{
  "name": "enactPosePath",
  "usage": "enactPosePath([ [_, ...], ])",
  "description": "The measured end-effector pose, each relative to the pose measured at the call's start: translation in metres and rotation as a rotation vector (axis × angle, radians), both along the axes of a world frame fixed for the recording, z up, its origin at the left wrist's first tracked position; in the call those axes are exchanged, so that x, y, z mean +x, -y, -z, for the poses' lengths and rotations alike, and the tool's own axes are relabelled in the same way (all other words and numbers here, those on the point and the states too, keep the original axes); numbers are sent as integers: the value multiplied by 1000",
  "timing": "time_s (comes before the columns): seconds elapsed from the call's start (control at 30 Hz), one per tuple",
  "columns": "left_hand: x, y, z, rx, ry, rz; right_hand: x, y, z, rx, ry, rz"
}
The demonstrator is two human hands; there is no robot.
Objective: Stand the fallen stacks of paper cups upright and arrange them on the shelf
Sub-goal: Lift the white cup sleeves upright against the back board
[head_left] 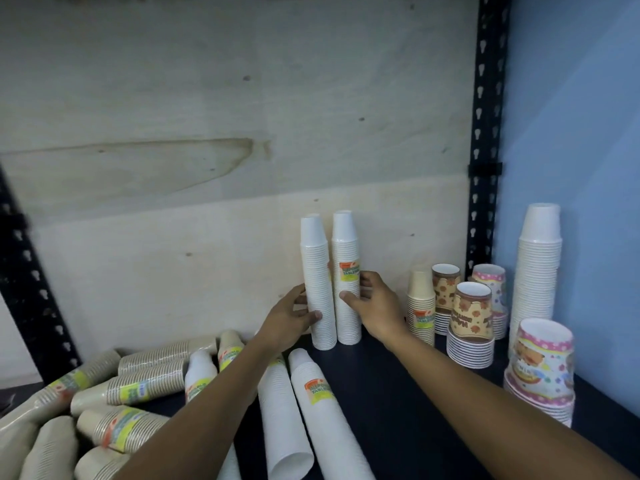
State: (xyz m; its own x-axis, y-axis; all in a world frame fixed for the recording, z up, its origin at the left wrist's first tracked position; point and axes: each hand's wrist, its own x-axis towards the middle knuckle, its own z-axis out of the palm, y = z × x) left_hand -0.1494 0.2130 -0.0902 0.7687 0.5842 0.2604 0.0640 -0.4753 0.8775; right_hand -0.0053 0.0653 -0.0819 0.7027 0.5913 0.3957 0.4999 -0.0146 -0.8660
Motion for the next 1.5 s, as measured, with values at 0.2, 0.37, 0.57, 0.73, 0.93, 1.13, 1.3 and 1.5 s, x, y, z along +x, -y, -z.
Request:
enactPosePath([
  [0.2, -9, 2, -10, 53, -72, -47, 0, 6, -4, -79, 6, -23],
  [0.37, -40, -1, -27, 97, -115, -256, -10, 26, -16, -181, -54, -27],
  [0.57, -89, 14, -32, 312, -280, -380, -39, 62, -21, -345, -35, -140],
  [0.73, -106, 37, -30, 358, -352, -417, -58, 80, -17, -452, -22, -207],
  [0.93, -121, 71, -26, 475, -437, -433, -93, 101, -21, -517, -38, -307],
  [1.13, -133, 94, -13, 505, -505, -398, -120, 113, -17, -592, 37, -292],
  [1.3, -134, 100, -8, 451, -512, -398, -131, 115, -11, -666, 60, -269],
  [1.5, -124, 103, 3, 402, -489, -408, -134, 111, -5, -688, 9, -297],
])
